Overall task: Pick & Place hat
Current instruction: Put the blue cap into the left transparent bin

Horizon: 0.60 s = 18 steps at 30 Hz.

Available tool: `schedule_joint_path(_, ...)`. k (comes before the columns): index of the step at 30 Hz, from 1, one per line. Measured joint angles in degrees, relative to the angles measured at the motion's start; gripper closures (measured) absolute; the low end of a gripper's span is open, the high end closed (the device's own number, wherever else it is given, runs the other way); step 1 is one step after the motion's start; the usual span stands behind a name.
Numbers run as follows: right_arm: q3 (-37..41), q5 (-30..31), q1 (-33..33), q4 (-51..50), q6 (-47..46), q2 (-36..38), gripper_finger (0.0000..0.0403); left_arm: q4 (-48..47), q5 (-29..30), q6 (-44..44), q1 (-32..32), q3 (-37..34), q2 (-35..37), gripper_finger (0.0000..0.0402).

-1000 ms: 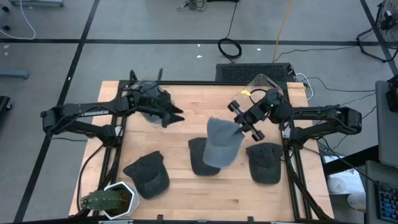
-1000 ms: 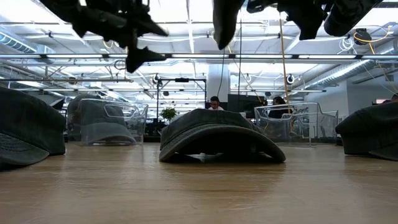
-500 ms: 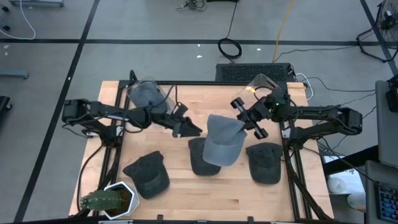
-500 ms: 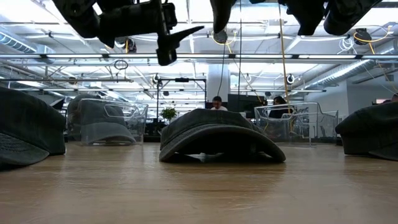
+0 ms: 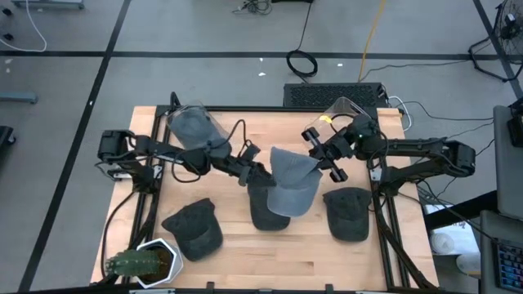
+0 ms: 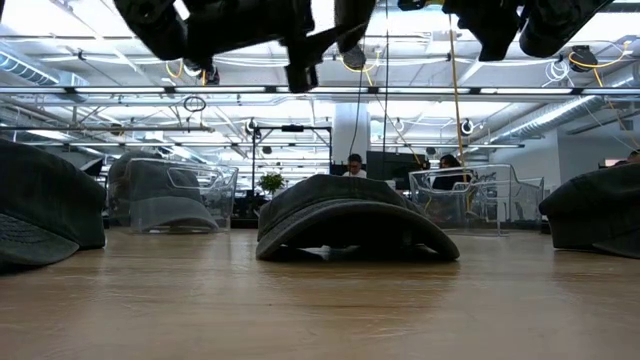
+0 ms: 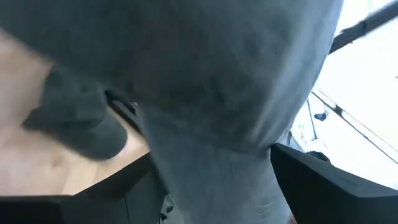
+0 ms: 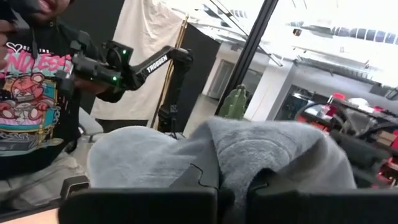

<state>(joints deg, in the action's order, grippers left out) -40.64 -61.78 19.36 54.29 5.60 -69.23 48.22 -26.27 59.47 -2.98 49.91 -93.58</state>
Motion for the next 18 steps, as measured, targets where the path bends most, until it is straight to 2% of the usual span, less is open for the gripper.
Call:
schedule_joint_path(7,0.0,0.0,-0.3,-1.3,-0.8,0.0,0.0403,-0.1,-8.0,-2.5,-0.4,4.2,-0.8,0.0118)
schedule_joint_path(10,0.0,0.1,0.2,-2.4,-1.4,0.1,0.0403,-0.5,-9.9,-3.5,-0.2,4.2,-0.8,0.0134)
schedule_joint_path(14,0.0,0.1,0.2,-3.0,-1.7,0.1,0.0403,-0.5,-15.7,-3.3,-0.6,4.2,-0.8,0.0189)
schedule_joint_path(18,0.0,0.6,0.2,-4.3,-1.9,0.1,0.0403,-1.0,-17.2,-4.6,-0.8,4.2,-0.8,0.0277)
